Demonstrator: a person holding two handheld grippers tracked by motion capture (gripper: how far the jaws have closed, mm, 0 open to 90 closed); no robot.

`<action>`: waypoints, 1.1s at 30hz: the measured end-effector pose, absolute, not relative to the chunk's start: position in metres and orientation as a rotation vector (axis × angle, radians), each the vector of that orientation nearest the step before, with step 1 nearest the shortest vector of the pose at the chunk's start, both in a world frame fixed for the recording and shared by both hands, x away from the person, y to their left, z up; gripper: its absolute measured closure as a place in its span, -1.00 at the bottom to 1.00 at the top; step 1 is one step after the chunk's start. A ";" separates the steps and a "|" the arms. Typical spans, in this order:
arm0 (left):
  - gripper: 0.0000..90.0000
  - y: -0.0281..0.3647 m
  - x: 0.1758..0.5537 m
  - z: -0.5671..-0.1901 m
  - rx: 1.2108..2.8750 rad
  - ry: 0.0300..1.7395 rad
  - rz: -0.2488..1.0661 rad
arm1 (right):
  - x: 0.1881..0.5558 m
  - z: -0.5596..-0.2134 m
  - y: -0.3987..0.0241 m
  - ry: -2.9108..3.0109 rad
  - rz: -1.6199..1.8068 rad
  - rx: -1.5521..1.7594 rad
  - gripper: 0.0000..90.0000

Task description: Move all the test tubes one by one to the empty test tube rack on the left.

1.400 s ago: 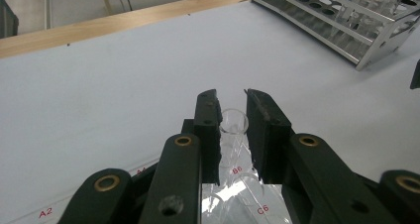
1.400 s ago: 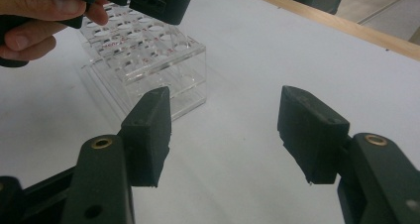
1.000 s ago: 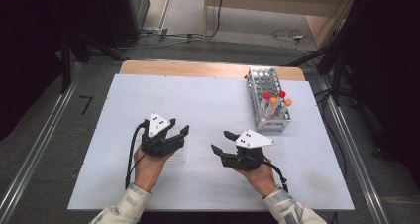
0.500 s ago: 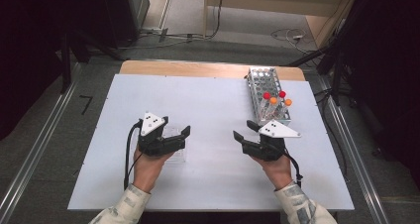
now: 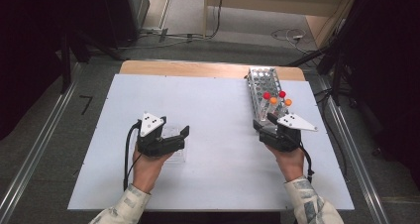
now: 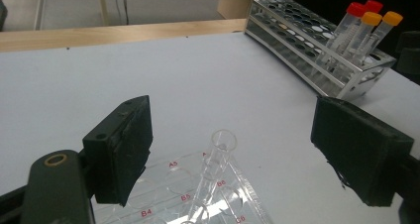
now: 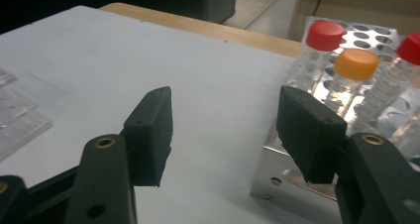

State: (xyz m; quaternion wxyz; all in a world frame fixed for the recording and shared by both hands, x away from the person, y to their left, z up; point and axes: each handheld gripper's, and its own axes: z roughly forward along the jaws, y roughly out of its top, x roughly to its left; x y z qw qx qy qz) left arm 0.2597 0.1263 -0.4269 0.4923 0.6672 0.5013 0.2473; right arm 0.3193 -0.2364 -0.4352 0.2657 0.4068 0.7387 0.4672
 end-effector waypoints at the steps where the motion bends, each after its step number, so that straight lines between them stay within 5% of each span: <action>1: -0.63 0.126 0.260 -0.427 1.619 1.218 0.606 | 0.319 -0.435 -0.236 1.995 1.262 1.099 -0.16; 33: -0.62 0.126 0.260 -0.430 1.617 1.229 0.603 | 0.353 -0.456 -0.242 1.943 1.116 1.177 0.37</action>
